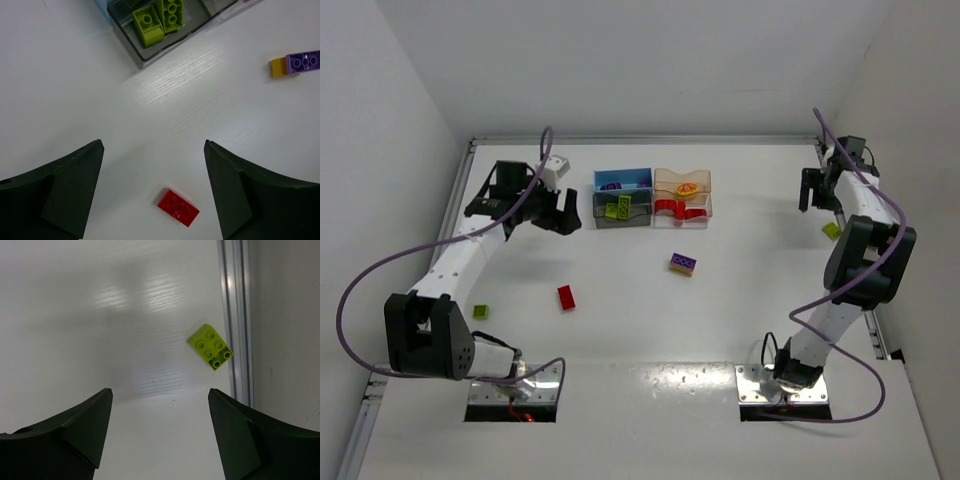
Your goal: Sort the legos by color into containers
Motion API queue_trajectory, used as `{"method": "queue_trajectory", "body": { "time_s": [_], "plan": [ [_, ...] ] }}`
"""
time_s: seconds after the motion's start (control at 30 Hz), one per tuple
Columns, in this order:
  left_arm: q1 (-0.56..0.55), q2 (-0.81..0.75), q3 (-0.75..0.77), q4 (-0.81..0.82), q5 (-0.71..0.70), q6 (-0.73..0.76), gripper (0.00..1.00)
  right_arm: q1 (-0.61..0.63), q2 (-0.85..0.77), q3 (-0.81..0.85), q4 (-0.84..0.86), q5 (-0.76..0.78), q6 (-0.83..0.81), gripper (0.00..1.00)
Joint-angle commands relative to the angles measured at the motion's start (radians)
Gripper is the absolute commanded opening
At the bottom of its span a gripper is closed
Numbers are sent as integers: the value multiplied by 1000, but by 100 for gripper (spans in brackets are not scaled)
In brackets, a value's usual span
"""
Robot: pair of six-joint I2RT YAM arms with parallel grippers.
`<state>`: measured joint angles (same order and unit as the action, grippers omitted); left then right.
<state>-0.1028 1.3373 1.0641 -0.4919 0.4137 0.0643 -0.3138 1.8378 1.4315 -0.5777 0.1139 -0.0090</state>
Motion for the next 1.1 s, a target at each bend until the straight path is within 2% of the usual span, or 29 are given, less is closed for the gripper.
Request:
{"method": "queue_trajectory", "body": {
  "time_s": [0.0, 0.23, 0.37, 0.5, 0.67, 1.07],
  "plan": [
    [8, 20, 83, 16, 13, -20, 88, -5, 24, 41, -34, -17, -87, 77],
    [8, 77, 129, 16, 54, -20, 88, -48, 43, 81, -44, -77, -328, 80],
    [8, 102, 148, 16, 80, -29, 88, -97, 98, 119, -57, -114, -407, 80],
    [-2, 123, 178, 16, 89, -47, 88, -151, 202, 242, -183, -167, -495, 79],
    [-21, 132, 188, 16, 99, -47, 88, -176, 299, 343, -257, -212, -562, 76],
    [-40, 171, 238, 16, 99, -66, 88, -185, 414, 380, -343, -257, -641, 70]
  ]
}}
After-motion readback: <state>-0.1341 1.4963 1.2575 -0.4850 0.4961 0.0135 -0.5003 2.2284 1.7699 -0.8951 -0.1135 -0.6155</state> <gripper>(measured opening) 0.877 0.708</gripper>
